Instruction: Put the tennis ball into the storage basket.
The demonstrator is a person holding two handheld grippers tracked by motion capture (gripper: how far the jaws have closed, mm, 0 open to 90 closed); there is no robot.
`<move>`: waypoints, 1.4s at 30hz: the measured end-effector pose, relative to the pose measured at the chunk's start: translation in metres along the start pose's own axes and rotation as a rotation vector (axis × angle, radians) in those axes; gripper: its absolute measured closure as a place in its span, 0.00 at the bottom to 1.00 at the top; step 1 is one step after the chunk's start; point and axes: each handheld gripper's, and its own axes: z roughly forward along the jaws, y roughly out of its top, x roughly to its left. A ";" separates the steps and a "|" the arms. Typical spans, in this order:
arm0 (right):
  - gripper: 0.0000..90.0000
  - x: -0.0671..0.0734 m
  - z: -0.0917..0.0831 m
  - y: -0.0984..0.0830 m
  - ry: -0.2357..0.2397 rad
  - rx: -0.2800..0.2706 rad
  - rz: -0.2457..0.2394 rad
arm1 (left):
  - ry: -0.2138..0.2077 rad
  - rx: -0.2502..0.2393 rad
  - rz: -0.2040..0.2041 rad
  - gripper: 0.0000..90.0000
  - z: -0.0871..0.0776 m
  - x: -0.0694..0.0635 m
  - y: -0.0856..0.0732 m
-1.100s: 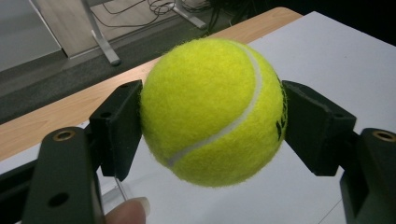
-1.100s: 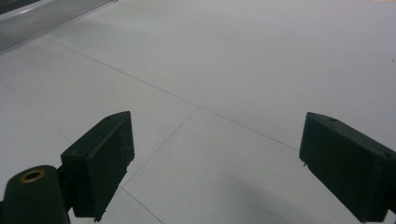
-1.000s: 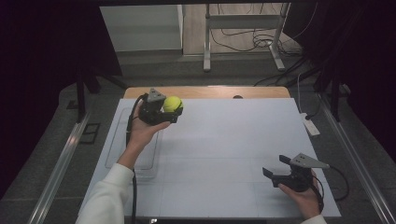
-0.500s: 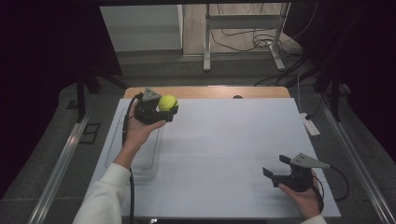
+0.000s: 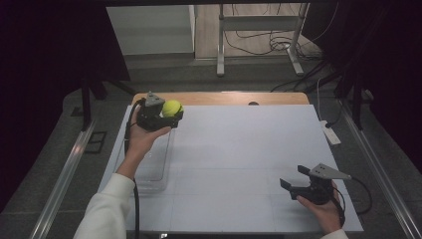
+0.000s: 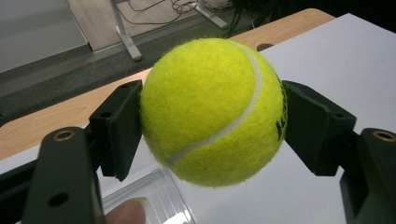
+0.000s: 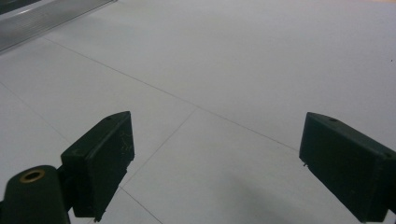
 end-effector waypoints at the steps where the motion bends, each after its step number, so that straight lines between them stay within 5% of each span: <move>1: 0.12 0.000 0.000 0.000 0.000 0.000 0.000 | 0.002 -0.002 -0.003 0.30 0.000 0.001 0.000; 42: 0.12 -0.001 0.001 0.000 -0.002 0.004 0.005 | 0.126 0.043 -0.098 0.30 -0.002 0.053 -0.016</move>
